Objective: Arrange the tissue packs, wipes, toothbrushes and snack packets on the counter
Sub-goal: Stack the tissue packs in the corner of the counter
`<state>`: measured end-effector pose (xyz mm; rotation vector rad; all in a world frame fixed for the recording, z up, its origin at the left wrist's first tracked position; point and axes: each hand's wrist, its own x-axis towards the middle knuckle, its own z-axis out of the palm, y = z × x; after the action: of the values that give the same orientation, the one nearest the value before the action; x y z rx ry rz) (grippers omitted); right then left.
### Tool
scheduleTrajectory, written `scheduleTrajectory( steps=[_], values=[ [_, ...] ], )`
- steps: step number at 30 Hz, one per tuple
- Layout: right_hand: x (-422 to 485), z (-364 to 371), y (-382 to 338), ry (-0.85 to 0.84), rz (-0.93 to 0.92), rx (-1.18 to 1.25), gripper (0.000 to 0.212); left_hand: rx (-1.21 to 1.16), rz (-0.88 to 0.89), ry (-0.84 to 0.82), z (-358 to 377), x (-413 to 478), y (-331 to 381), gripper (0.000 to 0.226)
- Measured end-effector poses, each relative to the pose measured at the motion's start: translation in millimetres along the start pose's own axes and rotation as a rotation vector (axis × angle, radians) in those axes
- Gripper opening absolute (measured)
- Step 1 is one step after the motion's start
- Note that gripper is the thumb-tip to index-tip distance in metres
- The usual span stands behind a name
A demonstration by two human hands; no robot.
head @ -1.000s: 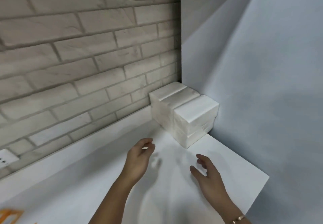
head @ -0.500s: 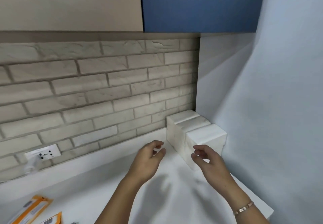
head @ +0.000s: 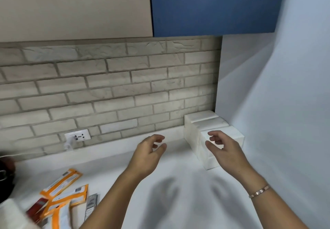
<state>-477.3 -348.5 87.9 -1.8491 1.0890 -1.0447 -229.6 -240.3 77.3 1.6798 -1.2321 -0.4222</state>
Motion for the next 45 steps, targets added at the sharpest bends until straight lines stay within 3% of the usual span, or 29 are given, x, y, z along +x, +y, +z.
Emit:
scheduleTrajectory(
  steps=[13,24,34,39,42,45],
  values=[
    [-33,105,-44,-0.238,-0.134,-0.016,0.024,0.177,-0.099,0.074,-99,-59,-54,0.02],
    [-70,267,-99,-0.45,-0.153,-0.104,0.027,0.339,-0.213,0.073,-230,-106,-152,0.028],
    [-138,437,-171,-0.692,-0.219,-0.118,0.028,0.382,-0.231,0.304,-356,-171,-216,0.028],
    [-165,508,-200,-0.829,-0.209,-0.128,0.036,0.484,-0.21,0.556,-399,-208,-252,0.023],
    [-179,540,-209,-0.935,-0.102,-0.125,0.048,0.486,-0.41,0.657,-412,-223,-272,0.043],
    [-193,559,-218,-1.05,0.049,-0.113,0.067,0.443,-0.644,0.582,-409,-232,-289,0.065]
  ],
)
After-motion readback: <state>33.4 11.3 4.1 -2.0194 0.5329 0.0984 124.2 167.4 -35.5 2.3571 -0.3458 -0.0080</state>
